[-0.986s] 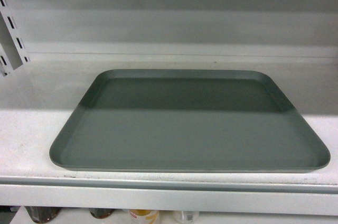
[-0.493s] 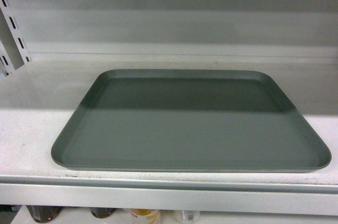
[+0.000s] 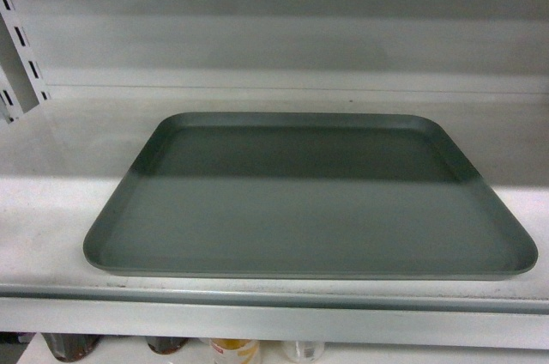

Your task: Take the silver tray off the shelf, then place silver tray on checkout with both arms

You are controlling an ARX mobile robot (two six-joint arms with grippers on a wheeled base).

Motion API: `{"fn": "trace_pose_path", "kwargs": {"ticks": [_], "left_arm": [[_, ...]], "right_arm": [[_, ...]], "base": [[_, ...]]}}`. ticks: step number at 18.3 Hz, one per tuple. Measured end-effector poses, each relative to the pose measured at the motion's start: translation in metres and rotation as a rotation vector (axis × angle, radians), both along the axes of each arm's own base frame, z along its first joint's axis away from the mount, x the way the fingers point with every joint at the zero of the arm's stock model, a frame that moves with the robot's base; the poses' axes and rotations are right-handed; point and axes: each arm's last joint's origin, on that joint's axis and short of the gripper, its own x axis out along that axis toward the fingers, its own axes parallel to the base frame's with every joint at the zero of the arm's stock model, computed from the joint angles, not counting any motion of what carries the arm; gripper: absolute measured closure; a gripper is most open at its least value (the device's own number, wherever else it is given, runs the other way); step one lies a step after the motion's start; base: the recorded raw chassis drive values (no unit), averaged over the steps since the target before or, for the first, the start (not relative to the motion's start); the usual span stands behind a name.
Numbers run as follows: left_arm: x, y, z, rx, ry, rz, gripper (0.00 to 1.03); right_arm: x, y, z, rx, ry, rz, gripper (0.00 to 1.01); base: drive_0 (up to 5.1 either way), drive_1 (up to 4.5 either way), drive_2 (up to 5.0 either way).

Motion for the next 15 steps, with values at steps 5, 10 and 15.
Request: {"fn": "trace_pose_path", "kwargs": {"ticks": [5, 10, 15], "left_arm": [[0.062, -0.022, -0.023, 0.018, 0.117, -0.121, 0.05], [0.103, -0.033, -0.048, 0.051, 0.214, -0.16, 0.05], [0.13, -0.04, -0.053, 0.066, 0.253, -0.166, 0.05]], "right_arm": [[0.051, 0.011, -0.034, -0.073, 0.166, 0.006, 0.03], [0.089, 0.015, -0.056, -0.088, 0.289, -0.041, 0.03], [0.122, 0.024, -0.049, -0.068, 0.315, -0.054, 0.03]], "base": [[0.0, 0.0, 0.0], [0.0, 0.0, 0.0], [0.0, 0.0, 0.0]]}}
